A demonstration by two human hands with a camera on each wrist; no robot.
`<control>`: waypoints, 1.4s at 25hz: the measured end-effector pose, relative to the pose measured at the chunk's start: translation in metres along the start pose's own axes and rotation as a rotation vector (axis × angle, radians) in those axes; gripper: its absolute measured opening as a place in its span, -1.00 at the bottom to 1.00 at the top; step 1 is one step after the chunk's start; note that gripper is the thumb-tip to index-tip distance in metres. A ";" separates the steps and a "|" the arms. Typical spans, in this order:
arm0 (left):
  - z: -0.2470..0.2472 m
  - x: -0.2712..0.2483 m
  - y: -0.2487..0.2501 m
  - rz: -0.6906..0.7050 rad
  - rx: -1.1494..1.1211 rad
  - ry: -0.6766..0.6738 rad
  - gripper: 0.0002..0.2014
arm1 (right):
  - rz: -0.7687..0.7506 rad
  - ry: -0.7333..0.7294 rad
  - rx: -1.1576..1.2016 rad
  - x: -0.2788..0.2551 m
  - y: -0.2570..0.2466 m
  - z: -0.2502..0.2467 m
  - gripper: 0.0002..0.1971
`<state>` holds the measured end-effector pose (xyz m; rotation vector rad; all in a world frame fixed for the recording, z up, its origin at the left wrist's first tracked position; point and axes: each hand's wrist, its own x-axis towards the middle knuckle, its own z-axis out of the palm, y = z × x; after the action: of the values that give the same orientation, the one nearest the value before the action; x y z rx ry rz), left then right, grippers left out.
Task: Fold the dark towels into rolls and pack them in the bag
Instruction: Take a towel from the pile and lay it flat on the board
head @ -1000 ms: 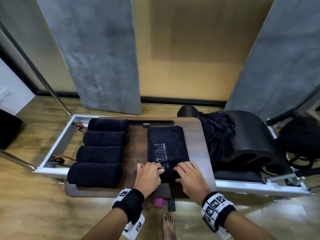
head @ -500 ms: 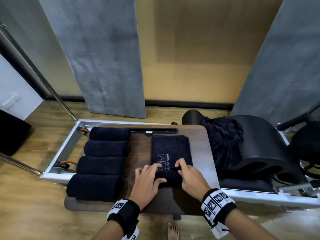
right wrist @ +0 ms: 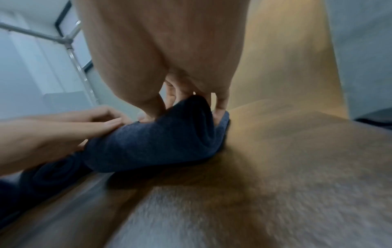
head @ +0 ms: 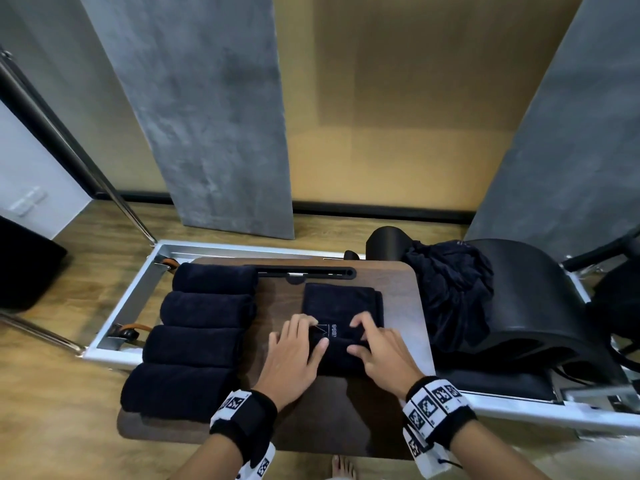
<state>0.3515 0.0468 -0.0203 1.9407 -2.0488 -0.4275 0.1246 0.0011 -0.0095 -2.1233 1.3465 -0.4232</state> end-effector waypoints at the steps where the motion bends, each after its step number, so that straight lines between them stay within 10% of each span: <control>1: -0.001 -0.003 -0.001 0.028 -0.005 -0.016 -0.59 | 0.021 -0.008 0.050 0.004 0.002 -0.004 -0.74; 6: -0.006 0.004 -0.003 -0.015 -0.003 -0.116 -0.66 | 0.067 0.079 0.167 0.011 0.014 -0.006 -0.75; 12: -0.014 0.039 0.002 -0.169 -0.059 -0.191 -0.79 | 0.071 -0.051 0.277 -0.011 0.040 0.001 -0.18; 19: -0.011 0.061 0.012 -0.353 -0.234 -0.087 -0.64 | 0.213 0.141 0.644 0.005 0.048 -0.009 -0.71; 31: 0.004 0.095 0.006 -0.520 -0.599 -0.084 -0.70 | 0.629 0.492 0.477 0.040 0.030 0.004 -0.47; 35: -0.002 0.115 0.004 -0.580 -0.770 -0.090 -0.65 | 0.674 0.452 0.543 0.047 0.026 0.002 -0.73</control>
<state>0.3426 -0.0682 -0.0162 1.9457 -1.0395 -1.2272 0.1282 -0.0485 -0.0296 -1.0829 1.8299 -0.8838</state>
